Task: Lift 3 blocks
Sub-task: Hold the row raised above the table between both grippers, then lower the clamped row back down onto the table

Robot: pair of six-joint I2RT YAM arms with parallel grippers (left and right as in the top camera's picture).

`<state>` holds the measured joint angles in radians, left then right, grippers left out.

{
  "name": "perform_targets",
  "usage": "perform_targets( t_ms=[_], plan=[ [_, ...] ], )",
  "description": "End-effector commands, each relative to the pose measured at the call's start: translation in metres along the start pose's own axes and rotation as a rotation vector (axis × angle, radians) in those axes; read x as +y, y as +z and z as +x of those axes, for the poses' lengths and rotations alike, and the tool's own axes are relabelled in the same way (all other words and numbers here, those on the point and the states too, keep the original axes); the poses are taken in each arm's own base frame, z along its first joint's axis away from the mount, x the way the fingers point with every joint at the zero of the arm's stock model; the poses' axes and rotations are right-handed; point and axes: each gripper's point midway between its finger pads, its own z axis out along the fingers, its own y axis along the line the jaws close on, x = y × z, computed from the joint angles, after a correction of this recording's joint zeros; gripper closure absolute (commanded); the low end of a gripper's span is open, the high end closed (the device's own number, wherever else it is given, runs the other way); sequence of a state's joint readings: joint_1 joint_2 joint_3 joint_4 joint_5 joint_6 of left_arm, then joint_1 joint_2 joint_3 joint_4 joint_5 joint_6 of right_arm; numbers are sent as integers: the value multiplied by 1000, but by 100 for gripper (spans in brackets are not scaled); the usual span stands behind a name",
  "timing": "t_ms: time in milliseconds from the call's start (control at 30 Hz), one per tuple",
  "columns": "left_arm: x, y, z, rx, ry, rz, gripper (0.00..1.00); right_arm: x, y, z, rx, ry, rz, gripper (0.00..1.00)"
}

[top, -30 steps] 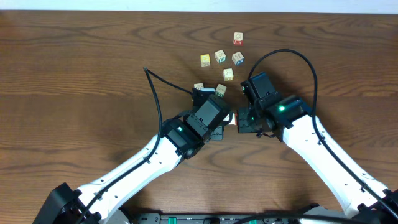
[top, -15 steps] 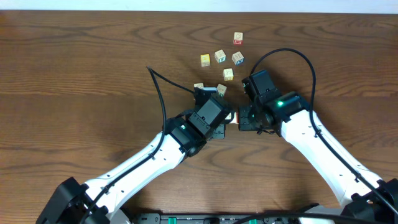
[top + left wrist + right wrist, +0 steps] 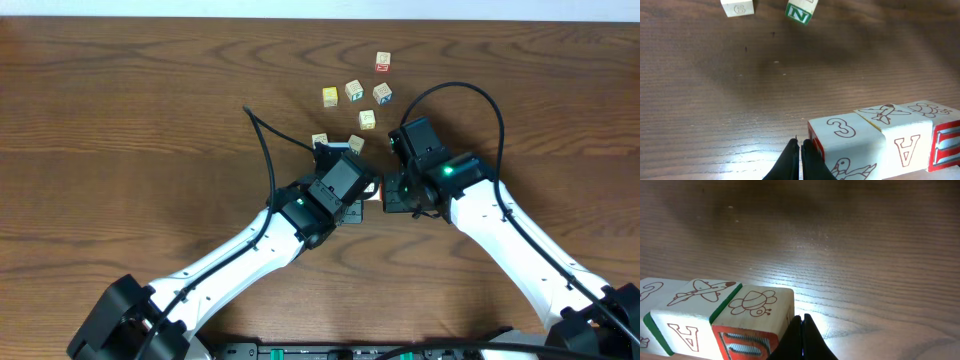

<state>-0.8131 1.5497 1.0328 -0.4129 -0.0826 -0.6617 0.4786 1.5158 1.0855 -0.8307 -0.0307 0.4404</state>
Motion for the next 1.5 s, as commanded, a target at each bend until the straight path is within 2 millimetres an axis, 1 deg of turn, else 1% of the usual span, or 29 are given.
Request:
perform_targets(
  t_ms=[0, 200, 367, 600, 833, 1200, 1333, 1467],
  plan=[
    [-42, -5, 15, 81, 20, 175, 93, 41, 1, 15, 76, -35, -201, 99],
    [-41, 3, 20, 101, 18, 166, 93, 39, 5, 15, 87, -31, -194, 99],
    [-40, 7, 23, 112, 19, 160, 93, 37, 12, 18, 109, -27, -184, 99],
    [-32, 17, 34, 139, 13, 135, 93, 36, 26, 21, 143, -23, -172, 99],
    [-30, 27, 44, 143, -3, 164, 93, 35, 32, 23, 153, -21, -170, 99],
    [-21, 35, 56, 156, -20, 155, 93, 31, 51, 39, 168, -8, -185, 99],
    [-18, 39, 60, 168, -20, 144, 93, 29, 55, 43, 175, -7, -181, 99],
    [-18, 46, 65, 186, -25, 142, 93, 28, 55, 44, 177, -7, -180, 99]
  ],
)
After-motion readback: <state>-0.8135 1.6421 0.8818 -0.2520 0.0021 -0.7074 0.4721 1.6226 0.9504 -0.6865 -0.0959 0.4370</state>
